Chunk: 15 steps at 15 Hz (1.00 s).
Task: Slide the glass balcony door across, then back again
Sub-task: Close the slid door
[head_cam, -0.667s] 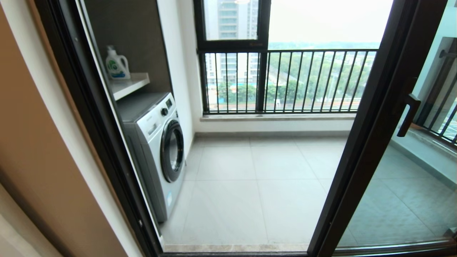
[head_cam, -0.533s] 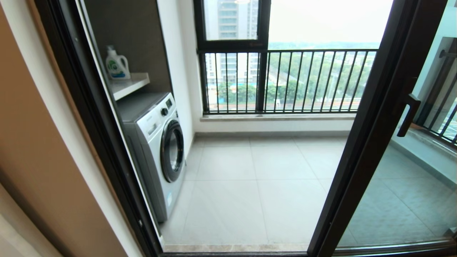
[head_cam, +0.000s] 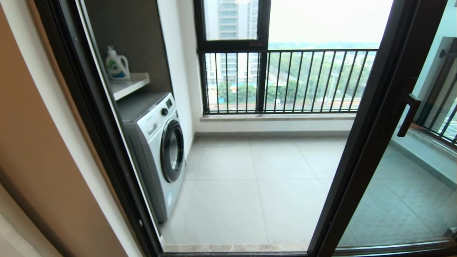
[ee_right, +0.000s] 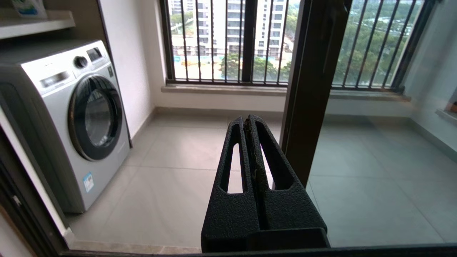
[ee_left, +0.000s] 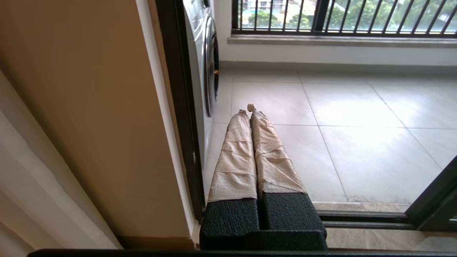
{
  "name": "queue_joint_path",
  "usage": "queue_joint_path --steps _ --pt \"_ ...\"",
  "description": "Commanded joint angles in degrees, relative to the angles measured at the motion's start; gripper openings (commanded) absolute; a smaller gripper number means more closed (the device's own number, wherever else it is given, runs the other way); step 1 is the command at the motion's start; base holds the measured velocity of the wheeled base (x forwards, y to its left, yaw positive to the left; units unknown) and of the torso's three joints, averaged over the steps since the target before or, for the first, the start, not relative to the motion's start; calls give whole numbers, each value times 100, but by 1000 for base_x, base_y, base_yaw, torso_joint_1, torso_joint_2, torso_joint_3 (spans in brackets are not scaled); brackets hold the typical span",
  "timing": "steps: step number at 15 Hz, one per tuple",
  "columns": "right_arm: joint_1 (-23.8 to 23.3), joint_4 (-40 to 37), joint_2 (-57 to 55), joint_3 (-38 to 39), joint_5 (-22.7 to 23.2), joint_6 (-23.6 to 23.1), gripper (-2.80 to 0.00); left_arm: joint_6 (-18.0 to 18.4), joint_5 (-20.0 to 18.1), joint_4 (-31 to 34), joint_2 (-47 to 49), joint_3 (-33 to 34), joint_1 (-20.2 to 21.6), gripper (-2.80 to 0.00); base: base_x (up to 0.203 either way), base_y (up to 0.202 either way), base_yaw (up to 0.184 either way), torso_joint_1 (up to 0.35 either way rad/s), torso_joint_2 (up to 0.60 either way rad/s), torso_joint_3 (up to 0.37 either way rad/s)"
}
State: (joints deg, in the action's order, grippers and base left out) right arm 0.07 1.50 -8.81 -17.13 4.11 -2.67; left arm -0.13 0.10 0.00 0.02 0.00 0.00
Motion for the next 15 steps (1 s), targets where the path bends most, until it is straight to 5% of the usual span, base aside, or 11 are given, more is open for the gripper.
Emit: queue_joint_path --steps 1,9,12,14,15 --pt "13 102 -1215 -871 168 33 -280 -4 -1 0 6 0 0 -280 0 0 0 0 0 0" --pt "33 645 -4770 -4083 686 -219 -280 -4 -1 0 6 0 0 -280 0 0 0 0 0 0" --pt "-33 660 -5499 -4321 637 -99 -280 -4 -1 0 6 0 0 -280 0 0 0 0 0 0" --pt "-218 691 -5472 -3987 527 644 -280 -4 -1 0 6 0 0 -280 0 0 0 0 0 0" --pt "-246 688 -5463 -3929 494 642 -280 -4 -1 0 6 0 0 -280 0 0 0 0 0 0"
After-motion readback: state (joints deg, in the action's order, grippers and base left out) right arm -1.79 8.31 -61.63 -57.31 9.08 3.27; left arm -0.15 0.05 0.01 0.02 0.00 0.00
